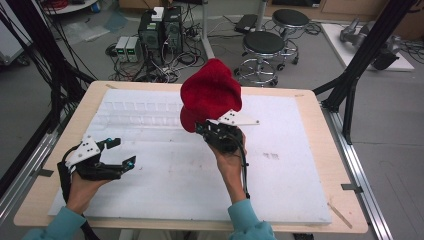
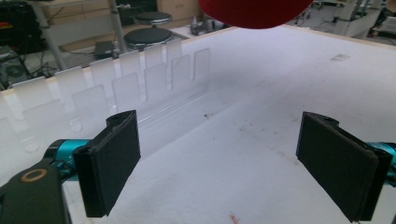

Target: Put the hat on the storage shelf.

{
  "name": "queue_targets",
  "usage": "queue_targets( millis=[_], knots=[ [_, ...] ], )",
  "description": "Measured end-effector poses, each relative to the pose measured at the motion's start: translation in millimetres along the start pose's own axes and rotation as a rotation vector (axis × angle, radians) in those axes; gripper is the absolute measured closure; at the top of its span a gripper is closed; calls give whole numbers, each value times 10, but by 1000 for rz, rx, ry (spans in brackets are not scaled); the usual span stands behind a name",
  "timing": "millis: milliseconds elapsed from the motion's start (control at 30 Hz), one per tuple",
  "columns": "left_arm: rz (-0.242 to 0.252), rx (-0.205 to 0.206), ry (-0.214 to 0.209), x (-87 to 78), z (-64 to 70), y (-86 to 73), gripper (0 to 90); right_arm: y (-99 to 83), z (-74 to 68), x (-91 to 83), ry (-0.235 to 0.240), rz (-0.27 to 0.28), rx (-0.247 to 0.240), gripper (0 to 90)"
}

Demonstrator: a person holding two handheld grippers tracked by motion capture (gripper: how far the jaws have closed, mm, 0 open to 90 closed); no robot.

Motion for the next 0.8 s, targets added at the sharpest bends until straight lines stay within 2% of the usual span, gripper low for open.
queue_targets(
  millis=[167,200,300,533,800],
  knots=[
    [-12,-9,4,-10,-12,-96,140,73,77,104,-6,-6,-4,859],
    [-30,-19,8,-9,-27,-146,140,92,90,130,-5,-4,-5,859],
    [-12,-27,31,-31,-58,-177,140,125,117,186,-11,-14,-7,859],
    [1,-40,49,-75,-101,-272,140,193,221,307,-16,-33,1,859],
    [59,-47,81,-123,-146,-314,140,251,267,479,-29,-71,-13,859]
  ],
)
Point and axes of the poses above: each handheld gripper's, and its own axes: x roughly forward along the jaws, y roughly out of its top, z roughly to its right, the point moved 7 cm from there along x, roughly forward along the jaws, and after that the axes turned 2 degrees about -x, right-handed, at the moved point
